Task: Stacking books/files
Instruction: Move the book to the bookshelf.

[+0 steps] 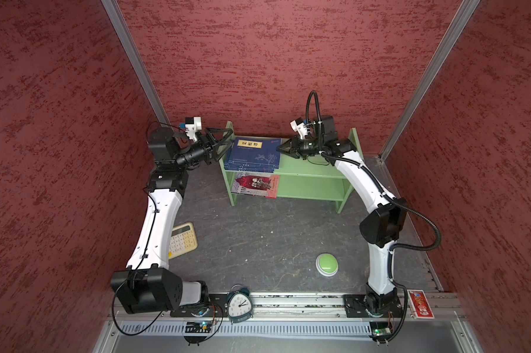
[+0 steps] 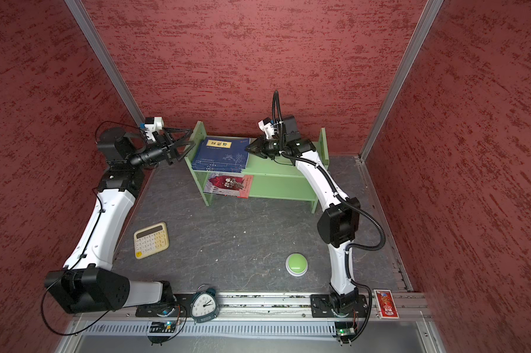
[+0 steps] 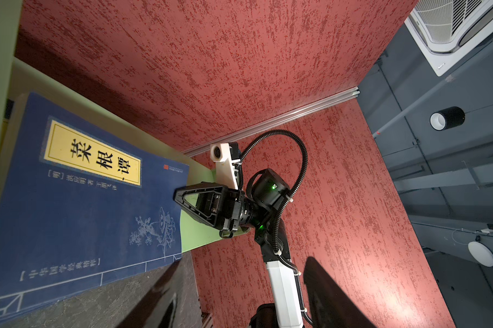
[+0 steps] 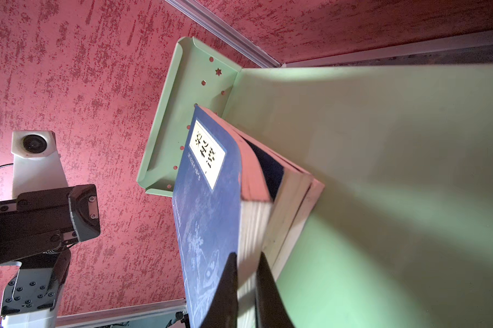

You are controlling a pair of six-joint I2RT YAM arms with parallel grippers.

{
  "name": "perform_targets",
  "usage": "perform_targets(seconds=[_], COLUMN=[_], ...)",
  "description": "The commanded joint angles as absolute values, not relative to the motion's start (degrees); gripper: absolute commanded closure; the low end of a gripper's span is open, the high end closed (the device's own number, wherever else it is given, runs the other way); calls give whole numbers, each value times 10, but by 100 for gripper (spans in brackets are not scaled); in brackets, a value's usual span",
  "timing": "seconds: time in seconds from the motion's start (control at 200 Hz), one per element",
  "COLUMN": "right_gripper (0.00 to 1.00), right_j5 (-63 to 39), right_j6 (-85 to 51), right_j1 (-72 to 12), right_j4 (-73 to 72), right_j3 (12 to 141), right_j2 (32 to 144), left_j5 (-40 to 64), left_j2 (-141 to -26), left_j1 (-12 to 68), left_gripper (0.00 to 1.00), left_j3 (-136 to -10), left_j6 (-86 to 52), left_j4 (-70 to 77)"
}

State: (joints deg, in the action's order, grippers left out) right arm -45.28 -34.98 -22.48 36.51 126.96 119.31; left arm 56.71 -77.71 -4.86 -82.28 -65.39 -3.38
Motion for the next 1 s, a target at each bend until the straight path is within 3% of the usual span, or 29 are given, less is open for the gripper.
perform_targets(seconds=[0.0, 0.997], right_gripper=[89, 90], right_j5=[-469, -404], right_j6=[-343, -370], right_j1=[-231, -243], right_j4=[364, 372], right_j3=[1295, 1340], right_j2=[1211, 1233], left_j5=[568, 575], left_j2=[-775, -775], left_j1=[-53, -61], left_gripper=[33, 32], left_j3=[-818, -813], left_j6=[-657, -677], left_j4=[-20, 2])
